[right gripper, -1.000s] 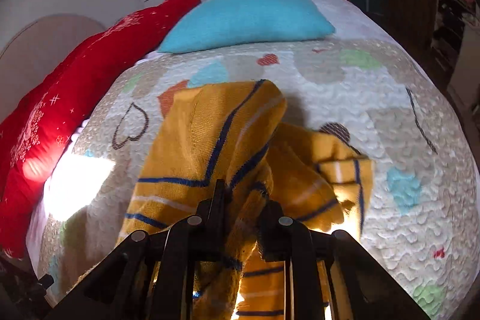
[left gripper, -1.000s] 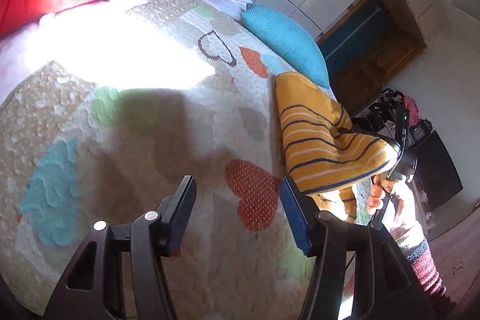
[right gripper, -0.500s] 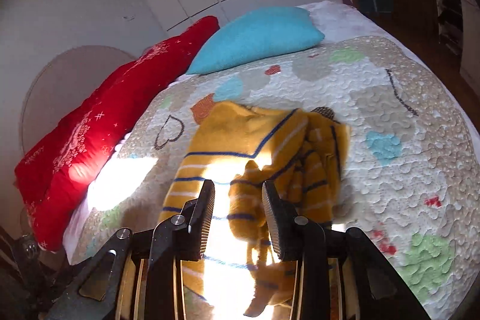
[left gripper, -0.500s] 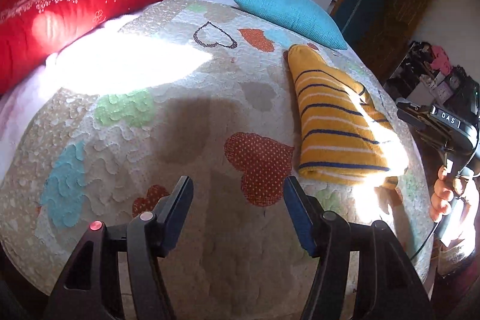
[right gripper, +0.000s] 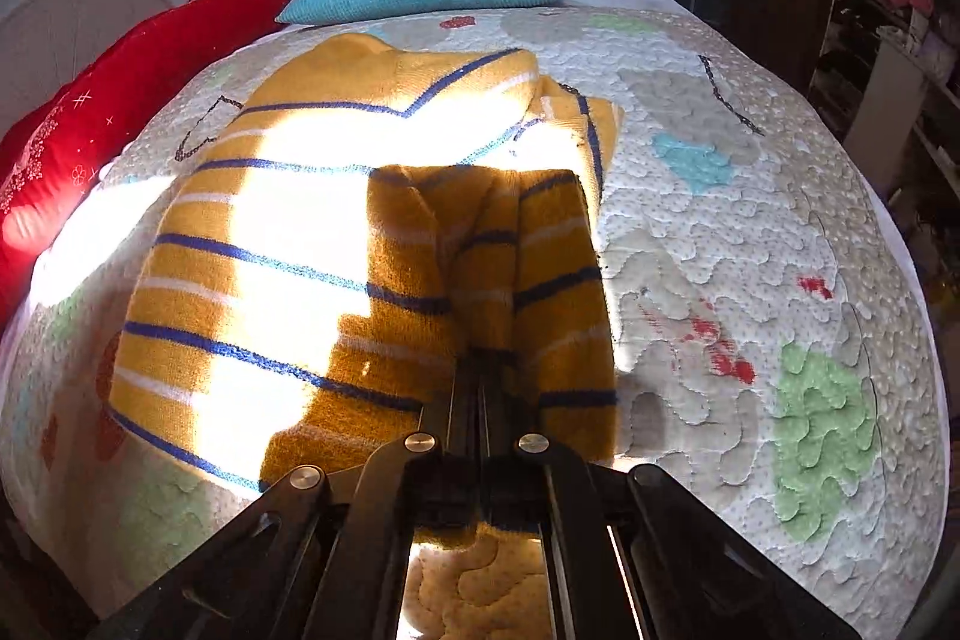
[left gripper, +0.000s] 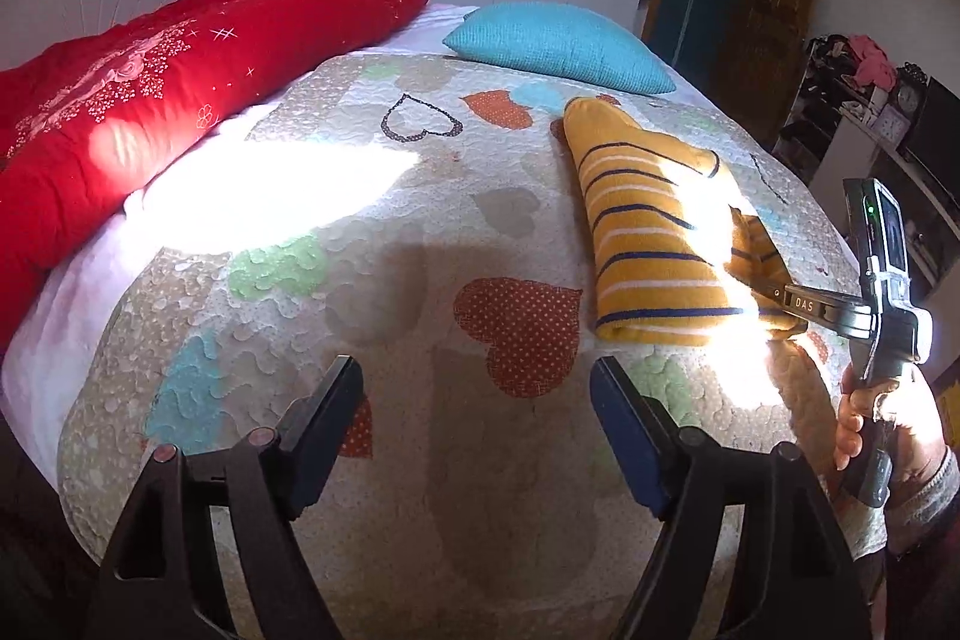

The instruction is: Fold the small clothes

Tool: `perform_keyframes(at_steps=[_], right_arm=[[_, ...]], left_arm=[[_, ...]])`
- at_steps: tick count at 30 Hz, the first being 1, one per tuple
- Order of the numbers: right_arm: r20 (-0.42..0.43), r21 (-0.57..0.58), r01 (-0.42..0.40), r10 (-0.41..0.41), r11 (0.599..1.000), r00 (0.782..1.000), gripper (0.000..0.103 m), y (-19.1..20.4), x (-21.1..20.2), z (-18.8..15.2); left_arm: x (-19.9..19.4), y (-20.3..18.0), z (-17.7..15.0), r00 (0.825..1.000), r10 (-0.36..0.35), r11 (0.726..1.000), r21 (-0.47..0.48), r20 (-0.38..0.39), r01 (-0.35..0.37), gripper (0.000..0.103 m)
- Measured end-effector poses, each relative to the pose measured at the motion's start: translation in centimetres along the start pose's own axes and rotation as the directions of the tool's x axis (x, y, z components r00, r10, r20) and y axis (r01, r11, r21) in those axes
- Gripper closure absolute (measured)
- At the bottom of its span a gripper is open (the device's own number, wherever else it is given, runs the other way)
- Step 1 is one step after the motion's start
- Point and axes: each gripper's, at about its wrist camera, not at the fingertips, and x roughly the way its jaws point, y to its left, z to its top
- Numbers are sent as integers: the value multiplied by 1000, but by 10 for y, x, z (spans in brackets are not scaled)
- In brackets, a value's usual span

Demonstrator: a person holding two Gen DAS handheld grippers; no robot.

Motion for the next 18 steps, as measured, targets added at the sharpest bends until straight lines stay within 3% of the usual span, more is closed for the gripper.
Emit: perform_keyframes(at_steps=[2,5,7,9,12,14,16,18], right_arm=[[25,39,-41,40,998,999,100,-6,-12,2],[88,72,-65,58,995,994,74,-13,-32,8],[131,71,-84,74,994,989,49,-10,-41,13],[140,55,-83,75,995,987,43,-2,-38,18],[106,59,-68,62,996,992,43,3,-13,28],[56,90,-133,128,987,990,76,-1,8,31],[59,131,-223,217,966,974,88,-5,11,27],[92,139,-239,227,961,969,92,-14,-3,24]], left_arm=[[0,1,-3,1000,2,1000,5,-3,-2,25],[1,3,-6,1000,23,1000,7,-2,-23,24],[1,5,-6,999,37,999,-2,-4,-37,24],[0,6,-7,1000,29,999,-23,-7,-29,24],[-1,7,-8,1000,16,999,-46,-19,-17,24],[-3,6,-10,1000,17,999,-48,-27,-18,24],[-7,7,-11,999,23,999,-41,-22,-24,24],[-10,9,-12,999,33,999,-33,-14,-34,22]])
